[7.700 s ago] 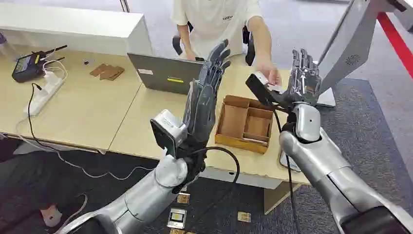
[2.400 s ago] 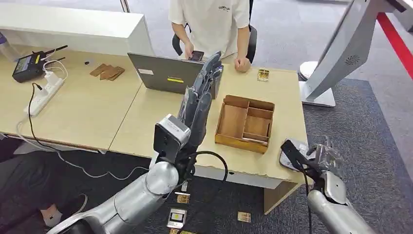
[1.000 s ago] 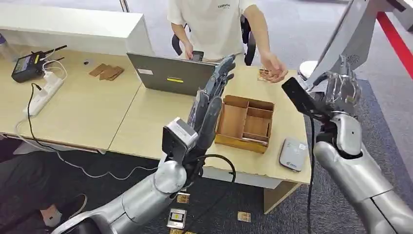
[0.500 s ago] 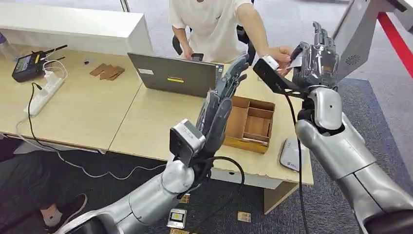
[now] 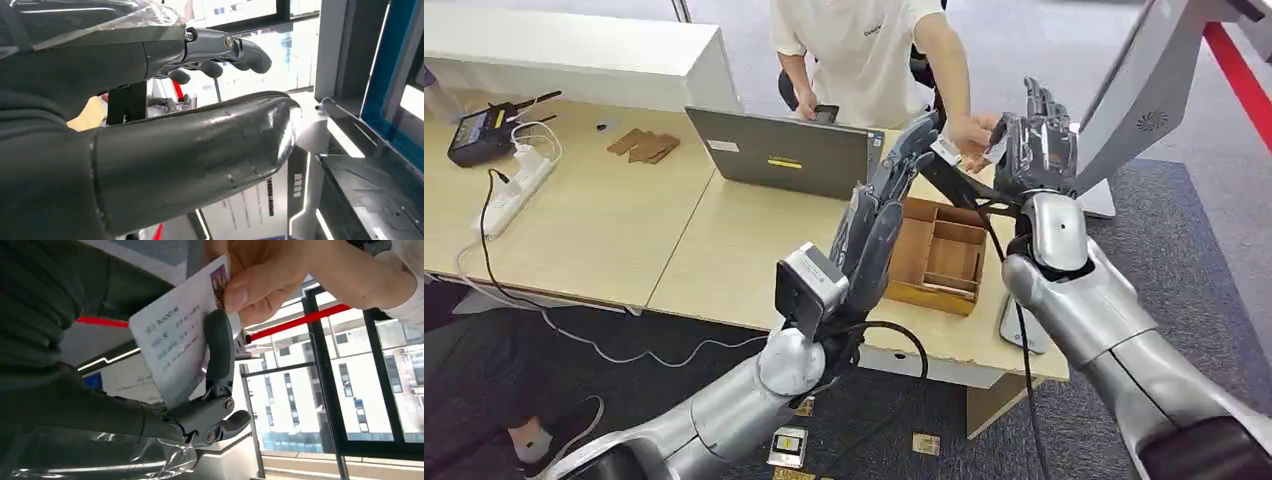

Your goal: Pass the card to the sensor for recognition and then transmit it.

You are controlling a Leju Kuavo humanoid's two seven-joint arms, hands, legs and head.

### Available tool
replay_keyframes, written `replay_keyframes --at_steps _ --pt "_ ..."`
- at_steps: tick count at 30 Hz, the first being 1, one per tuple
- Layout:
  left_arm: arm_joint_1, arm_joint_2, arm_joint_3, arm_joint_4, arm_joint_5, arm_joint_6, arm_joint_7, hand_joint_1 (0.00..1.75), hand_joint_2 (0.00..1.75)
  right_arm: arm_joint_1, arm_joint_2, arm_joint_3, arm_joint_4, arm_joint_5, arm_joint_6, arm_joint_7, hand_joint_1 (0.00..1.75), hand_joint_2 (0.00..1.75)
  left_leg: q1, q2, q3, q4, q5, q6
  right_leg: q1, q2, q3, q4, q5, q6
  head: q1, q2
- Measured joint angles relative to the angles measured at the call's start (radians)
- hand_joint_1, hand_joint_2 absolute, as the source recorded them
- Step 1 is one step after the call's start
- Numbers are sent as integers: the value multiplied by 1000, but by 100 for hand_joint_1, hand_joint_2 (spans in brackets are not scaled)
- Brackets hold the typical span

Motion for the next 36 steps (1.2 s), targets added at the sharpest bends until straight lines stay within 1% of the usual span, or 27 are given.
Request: replay_keyframes --at_steps 5,14,15,17,19,23,25,28,30,36 --pt "0 0 0 2 -5 0 6 0 0 -8 13 6 31 0 -34 -1 0 175 0 0 0 0 0 0 0 0 0 0 0 0 0 0" --pt "1 3 3 2 -24 -2 19 0 0 -11 23 3 58 -18 -61 -1 0 175 0 0 0 0 1 0 0 0 0 0 1 -1 0 0" --pt "1 5 3 2 -27 -2 22 0 0 -11 23 1 58 -26 -69 -4 0 175 0 0 0 0 1 0 0 0 0 0 1 -1 0 0" --pt "2 8 6 2 -37 4 34 0 0 -5 23 -12 50 -83 -117 -29 0 175 0 0 1 0 1 0 0 0 0 0 1 -1 0 0" --pt "4 11 8 2 -50 13 47 0 0 10 21 -30 25 -141 -163 -48 0 175 0 0 1 0 1 0 0 0 0 0 1 -1 0 0" --pt "12 20 14 -3 -79 27 80 0 0 69 11 -58 -65 -201 -191 -50 0 175 0 0 1 0 1 0 0 0 0 0 1 -1 1 0" --pt "19 25 16 -8 -97 32 95 0 0 110 5 -69 -125 -256 -200 -50 0 175 0 0 1 0 1 0 0 0 0 0 1 -1 1 0" --pt "27 33 25 -20 -117 37 112 0 0 169 -6 -88 -202 -328 -200 -55 0 175 0 0 0 0 1 0 0 0 0 0 1 -1 0 0" --pt "32 36 32 -29 -125 37 118 0 0 203 -14 -90 -247 -352 -195 -64 0 175 0 0 1 0 1 0 0 0 0 0 1 -1 0 0" --pt "39 49 40 -48 -136 40 130 0 0 270 -29 -104 -347 -378 -176 -80 0 175 0 0 1 0 1 0 0 0 0 0 1 -1 0 0"
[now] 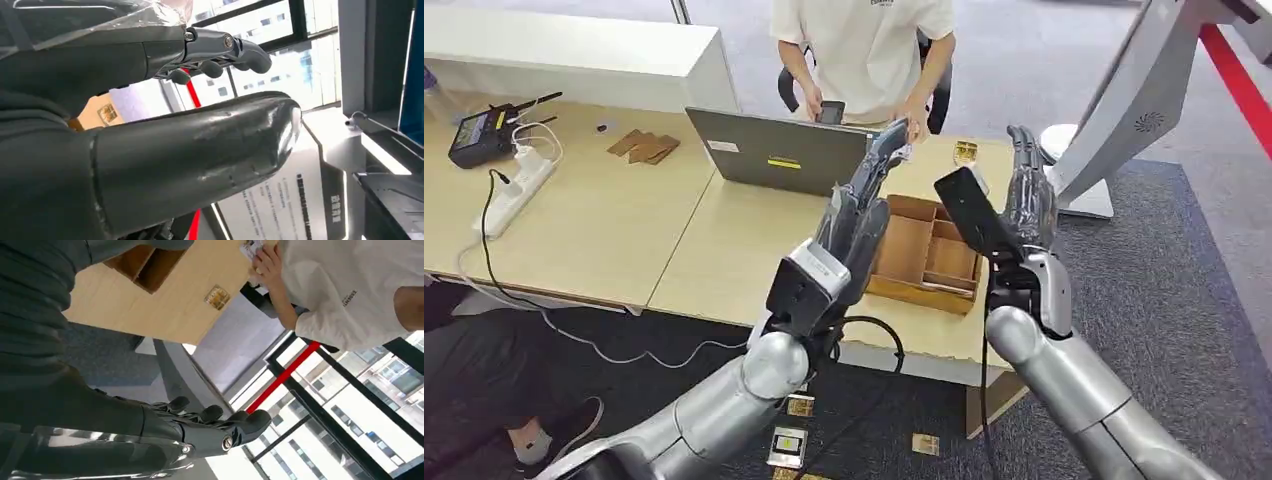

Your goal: Pass the card to the sensor for recognition and then transmit it.

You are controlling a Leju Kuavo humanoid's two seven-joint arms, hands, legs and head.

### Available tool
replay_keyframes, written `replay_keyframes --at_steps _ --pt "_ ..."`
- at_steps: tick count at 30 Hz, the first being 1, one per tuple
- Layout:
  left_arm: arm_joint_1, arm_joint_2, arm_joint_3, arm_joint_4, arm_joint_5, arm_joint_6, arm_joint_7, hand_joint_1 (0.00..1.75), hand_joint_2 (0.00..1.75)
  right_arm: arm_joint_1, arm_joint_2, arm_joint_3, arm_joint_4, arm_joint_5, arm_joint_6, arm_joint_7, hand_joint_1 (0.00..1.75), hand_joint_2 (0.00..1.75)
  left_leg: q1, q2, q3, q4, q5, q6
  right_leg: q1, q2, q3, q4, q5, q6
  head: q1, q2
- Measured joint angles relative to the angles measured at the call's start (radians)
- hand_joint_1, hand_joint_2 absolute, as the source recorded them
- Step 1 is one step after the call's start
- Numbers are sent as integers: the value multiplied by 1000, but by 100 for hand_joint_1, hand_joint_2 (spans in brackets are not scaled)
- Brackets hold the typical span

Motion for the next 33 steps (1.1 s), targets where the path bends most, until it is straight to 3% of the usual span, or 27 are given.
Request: replay_keyframes --at_steps 13,21,33 --pt "4 24 19 -39 3 27 12 0 0 145 -25 10 -105 40 103 -26 0 175 0 0 0 0 0 0 0 0 0 0 0 0 0 0" --pt "2 26 21 -47 18 27 -5 0 0 188 -21 30 -83 117 122 -41 0 175 0 0 0 0 0 0 0 0 0 0 0 0 0 0" --pt "2 27 22 -53 19 25 -10 0 0 201 -13 69 -28 243 126 -13 0 175 0 0 0 0 0 0 0 0 0 0 0 0 0 0"
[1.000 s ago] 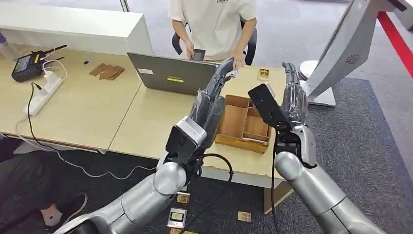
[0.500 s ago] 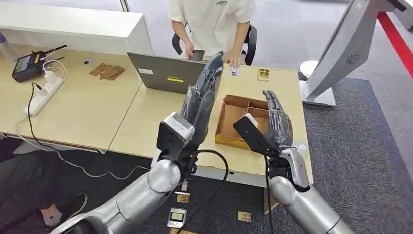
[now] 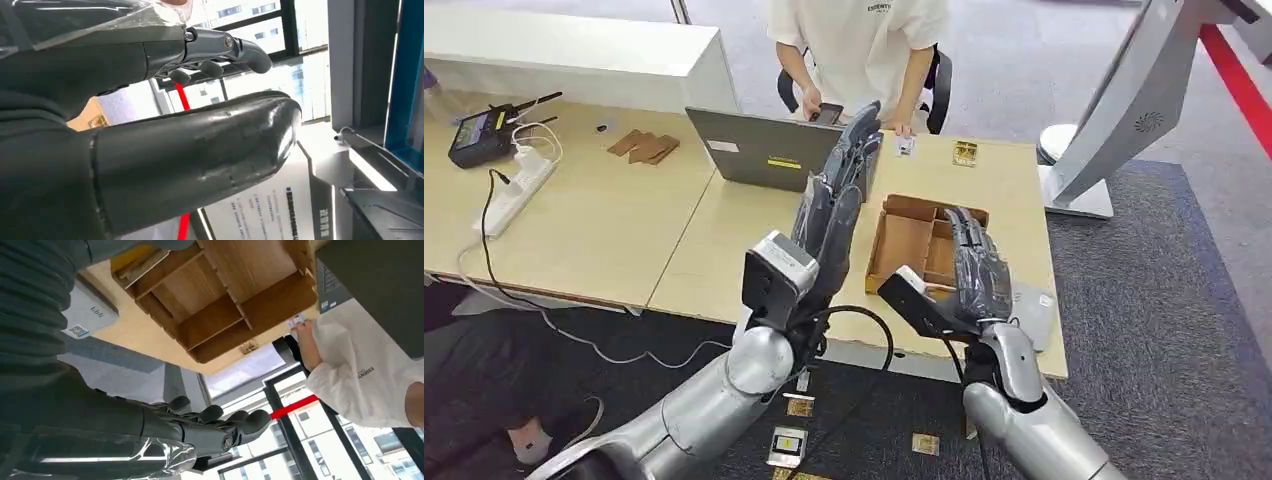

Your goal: Pass the card to the sensor for recognition and then transmit it.

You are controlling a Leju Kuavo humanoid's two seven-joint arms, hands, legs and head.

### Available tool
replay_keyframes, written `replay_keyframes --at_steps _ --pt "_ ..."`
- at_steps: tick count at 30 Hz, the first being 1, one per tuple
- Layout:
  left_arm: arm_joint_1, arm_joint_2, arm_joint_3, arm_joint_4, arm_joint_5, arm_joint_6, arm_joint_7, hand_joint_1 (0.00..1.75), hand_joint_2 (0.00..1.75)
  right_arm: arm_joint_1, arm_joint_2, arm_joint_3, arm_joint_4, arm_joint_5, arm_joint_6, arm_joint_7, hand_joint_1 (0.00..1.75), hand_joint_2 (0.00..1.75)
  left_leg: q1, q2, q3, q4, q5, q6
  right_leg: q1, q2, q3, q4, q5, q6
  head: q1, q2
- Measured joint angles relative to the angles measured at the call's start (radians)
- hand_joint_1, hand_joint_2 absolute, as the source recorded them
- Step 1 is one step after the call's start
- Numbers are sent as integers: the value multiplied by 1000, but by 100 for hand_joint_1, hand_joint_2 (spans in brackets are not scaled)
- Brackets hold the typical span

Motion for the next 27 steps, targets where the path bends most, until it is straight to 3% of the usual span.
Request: replay_keyframes --at_steps 21,27 --pt "7 6 0 -25 -14 -11 15 0 0 -6 35 45 88 24 92 27 0 175 0 0 0 0 0 0 0 0 0 0 0 0 0 0" --pt "7 6 -2 -25 -8 -22 11 0 0 -37 53 55 159 92 111 71 0 175 0 0 0 0 0 0 0 0 0 0 0 0 0 0"
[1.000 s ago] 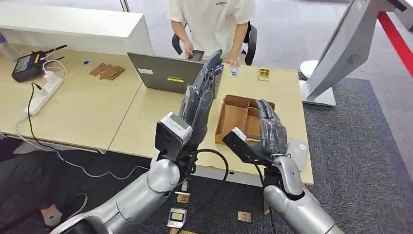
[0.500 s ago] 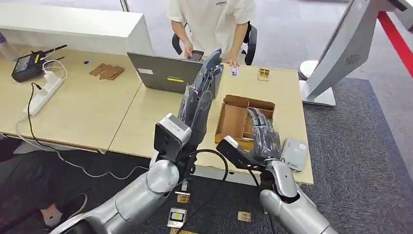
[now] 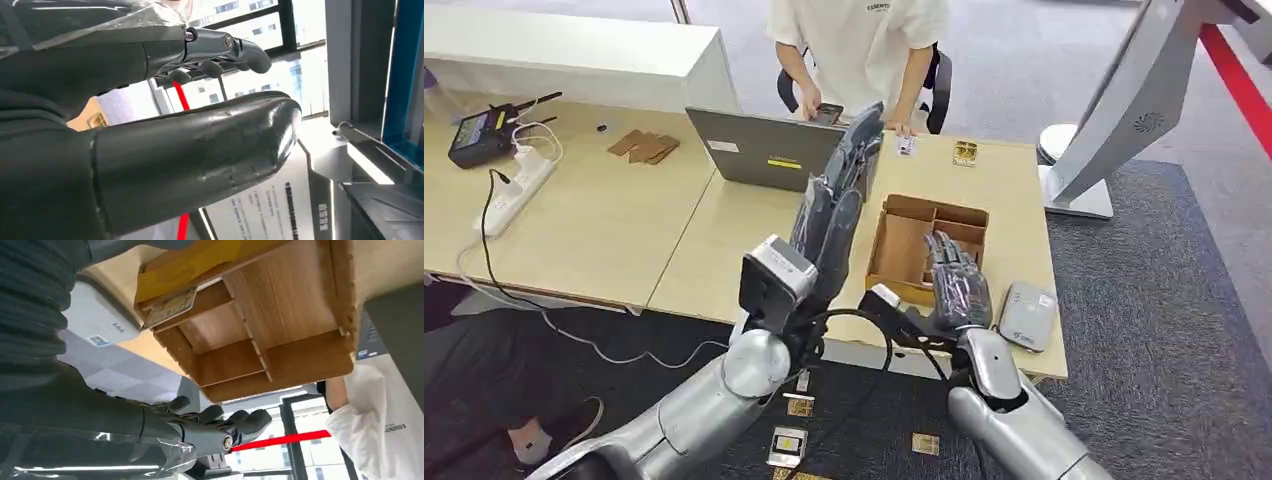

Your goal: Pass the card to the sensor for recognition and then transmit it.

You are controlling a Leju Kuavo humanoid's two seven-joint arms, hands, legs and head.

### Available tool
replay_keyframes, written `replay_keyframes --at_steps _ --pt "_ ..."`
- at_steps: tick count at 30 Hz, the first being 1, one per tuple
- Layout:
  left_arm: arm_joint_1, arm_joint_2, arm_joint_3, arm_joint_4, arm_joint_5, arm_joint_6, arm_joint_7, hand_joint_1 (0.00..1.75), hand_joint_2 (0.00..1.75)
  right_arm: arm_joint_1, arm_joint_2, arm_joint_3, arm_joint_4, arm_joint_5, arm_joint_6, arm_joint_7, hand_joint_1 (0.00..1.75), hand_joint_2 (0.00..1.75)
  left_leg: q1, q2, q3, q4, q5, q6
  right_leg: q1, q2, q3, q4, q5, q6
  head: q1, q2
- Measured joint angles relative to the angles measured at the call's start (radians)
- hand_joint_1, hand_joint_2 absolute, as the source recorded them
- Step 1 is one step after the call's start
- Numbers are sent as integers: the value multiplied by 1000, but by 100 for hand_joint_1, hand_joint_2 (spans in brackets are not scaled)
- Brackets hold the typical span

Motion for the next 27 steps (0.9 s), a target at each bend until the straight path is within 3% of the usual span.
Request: replay_keyframes --at_steps 12,17,27 --pt "0 -4 -3 0 6 -9 -6 0 0 -23 13 0 59 30 4 9 0 175 0 0 0 0 0 0 0 0 0 0 0 0 0 0" --pt "0 -15 -3 1 12 -26 -15 0 0 -44 24 0 140 64 6 26 0 175 0 0 0 0 0 0 0 0 0 0 0 0 0 0" --pt "0 -16 -3 1 11 -30 -16 0 0 -44 21 -2 160 83 34 35 0 175 0 0 0 0 0 0 0 0 0 0 0 0 0 0"
